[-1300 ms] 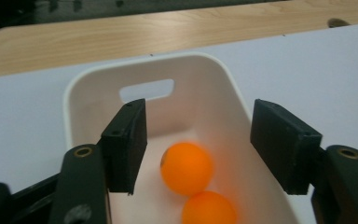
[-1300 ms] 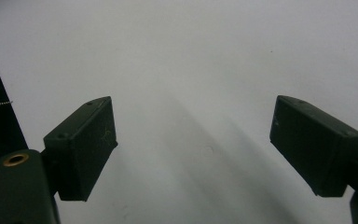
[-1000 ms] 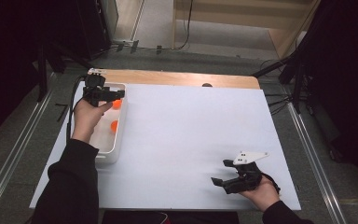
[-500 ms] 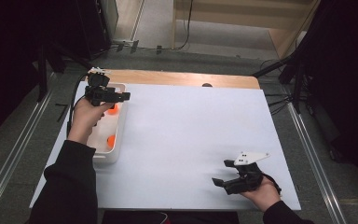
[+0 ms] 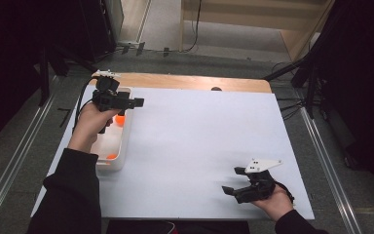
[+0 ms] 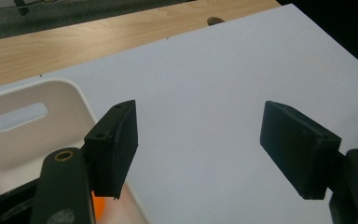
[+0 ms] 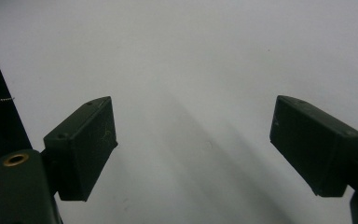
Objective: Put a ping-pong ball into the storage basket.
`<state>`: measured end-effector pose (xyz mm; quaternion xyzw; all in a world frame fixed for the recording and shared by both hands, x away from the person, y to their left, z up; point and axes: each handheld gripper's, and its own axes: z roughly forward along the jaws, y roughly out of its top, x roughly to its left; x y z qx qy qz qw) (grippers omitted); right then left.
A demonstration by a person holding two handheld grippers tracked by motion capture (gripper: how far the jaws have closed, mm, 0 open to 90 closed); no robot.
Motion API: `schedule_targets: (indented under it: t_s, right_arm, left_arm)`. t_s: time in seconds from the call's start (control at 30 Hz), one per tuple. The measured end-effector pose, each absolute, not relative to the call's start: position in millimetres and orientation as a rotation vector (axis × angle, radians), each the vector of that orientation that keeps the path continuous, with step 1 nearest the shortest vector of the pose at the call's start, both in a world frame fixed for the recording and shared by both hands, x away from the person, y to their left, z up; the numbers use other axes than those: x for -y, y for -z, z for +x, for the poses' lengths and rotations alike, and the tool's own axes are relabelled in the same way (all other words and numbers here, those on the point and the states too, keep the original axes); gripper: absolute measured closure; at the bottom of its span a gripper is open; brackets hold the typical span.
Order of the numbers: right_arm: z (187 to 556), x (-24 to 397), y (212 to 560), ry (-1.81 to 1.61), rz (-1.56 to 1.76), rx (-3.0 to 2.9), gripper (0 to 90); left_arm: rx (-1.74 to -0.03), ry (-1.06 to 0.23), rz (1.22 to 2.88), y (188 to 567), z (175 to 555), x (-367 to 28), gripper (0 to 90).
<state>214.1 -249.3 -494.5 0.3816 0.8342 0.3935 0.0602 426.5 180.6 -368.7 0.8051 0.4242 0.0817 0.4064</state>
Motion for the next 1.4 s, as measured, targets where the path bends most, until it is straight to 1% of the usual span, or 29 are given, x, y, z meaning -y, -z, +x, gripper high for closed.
schedule_targets:
  t_s: [0.53,0.87,1.0,1.4]
  right_arm:
    - [214,250,494,-1.194,1.153,-2.524,13.1]
    - [214,250,494,-1.196,1.150,-2.524,13.1]
    - [214,250,494,-1.197,1.150,-2.523,13.1]
    - [215,249,494,-1.203,1.144,-2.522,13.1]
  left_arm:
    - [-1.001,-0.158,2.051,372,417,-169,28.0]
    - [-0.965,-0.153,2.059,372,408,-158,28.0]
    - [-0.947,-0.120,2.063,373,406,-154,28.0]
    - [-0.920,-0.125,2.093,378,397,-142,28.0]
